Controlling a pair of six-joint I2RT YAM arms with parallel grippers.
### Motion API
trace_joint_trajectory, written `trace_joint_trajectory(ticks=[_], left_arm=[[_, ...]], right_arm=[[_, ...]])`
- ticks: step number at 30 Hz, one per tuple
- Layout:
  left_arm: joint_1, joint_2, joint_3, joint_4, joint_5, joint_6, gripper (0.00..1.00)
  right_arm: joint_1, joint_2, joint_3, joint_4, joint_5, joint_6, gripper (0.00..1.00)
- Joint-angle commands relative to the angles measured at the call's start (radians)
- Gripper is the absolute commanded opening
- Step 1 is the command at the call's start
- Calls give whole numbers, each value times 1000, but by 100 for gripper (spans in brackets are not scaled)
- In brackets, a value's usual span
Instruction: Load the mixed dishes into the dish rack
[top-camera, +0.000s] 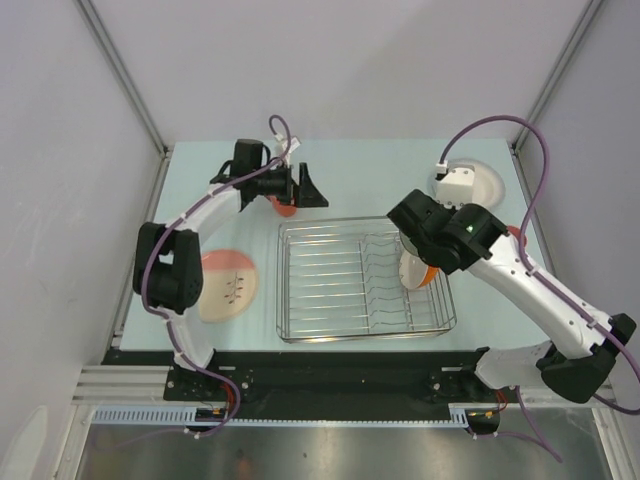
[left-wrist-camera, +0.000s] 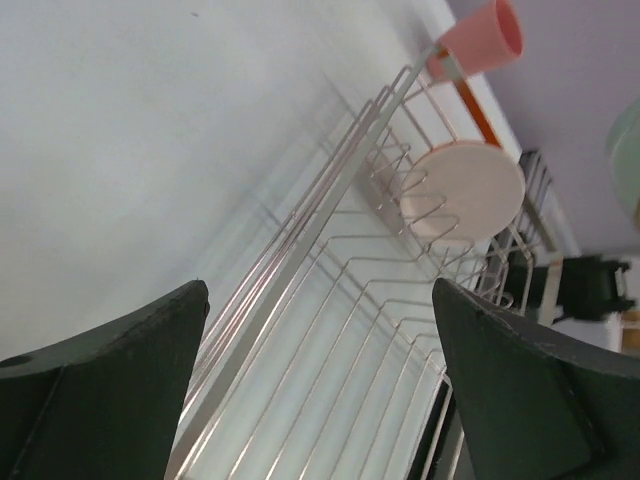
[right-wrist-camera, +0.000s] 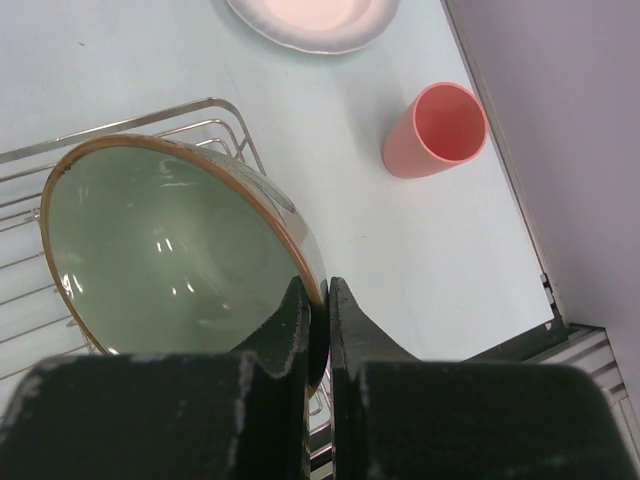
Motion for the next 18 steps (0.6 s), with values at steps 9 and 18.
trace_joint_trajectory(ticks=[9, 18], left_arm=[[-102, 114, 332, -523, -100, 707, 100], [-233, 95, 294, -665, -207, 877, 100]], right_arm=[[-59, -134, -6, -37, 70, -83, 0], [-214, -221, -101, 167, -65, -260, 0]])
